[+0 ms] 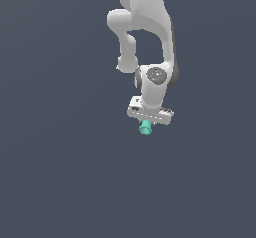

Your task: Pick up the object and move it to a goal position.

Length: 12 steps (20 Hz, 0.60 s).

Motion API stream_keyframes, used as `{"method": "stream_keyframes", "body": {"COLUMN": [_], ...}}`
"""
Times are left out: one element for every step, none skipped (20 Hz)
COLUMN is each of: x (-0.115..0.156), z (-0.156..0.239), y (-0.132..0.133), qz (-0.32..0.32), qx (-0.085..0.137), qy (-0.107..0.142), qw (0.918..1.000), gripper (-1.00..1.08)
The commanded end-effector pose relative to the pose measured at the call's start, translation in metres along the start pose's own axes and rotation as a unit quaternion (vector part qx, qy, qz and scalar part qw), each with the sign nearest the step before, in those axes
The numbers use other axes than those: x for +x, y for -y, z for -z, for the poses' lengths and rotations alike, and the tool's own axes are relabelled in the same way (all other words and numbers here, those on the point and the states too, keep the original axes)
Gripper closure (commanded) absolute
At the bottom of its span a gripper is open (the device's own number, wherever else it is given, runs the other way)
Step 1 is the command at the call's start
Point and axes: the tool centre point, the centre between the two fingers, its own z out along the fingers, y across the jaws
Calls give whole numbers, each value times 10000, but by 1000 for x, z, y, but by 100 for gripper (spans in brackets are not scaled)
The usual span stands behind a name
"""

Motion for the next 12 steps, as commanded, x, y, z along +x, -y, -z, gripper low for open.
{"method": "stream_keyframes", "body": {"x": [-9, -14, -19, -25, -31, -38, -44, -50, -56, -61, -66, -71], "z": [2, 3, 4, 5, 6, 8, 9, 10, 11, 12, 13, 14], "y": [1, 1, 1, 2, 2, 2, 3, 3, 3, 4, 4, 5], "qz": [2, 2, 2, 2, 2, 2, 2, 2, 2, 2, 2, 2], "qx": [1, 1, 1, 1, 1, 1, 1, 1, 1, 1, 1, 1], "qy": [-2, -2, -2, -2, -2, -2, -2, -2, -2, -2, -2, -2], "qw": [10000, 10000, 10000, 10000, 10000, 10000, 10000, 10000, 10000, 10000, 10000, 10000], "gripper": [108, 108, 108, 108, 108, 108, 108, 108, 108, 108, 108, 108]}}
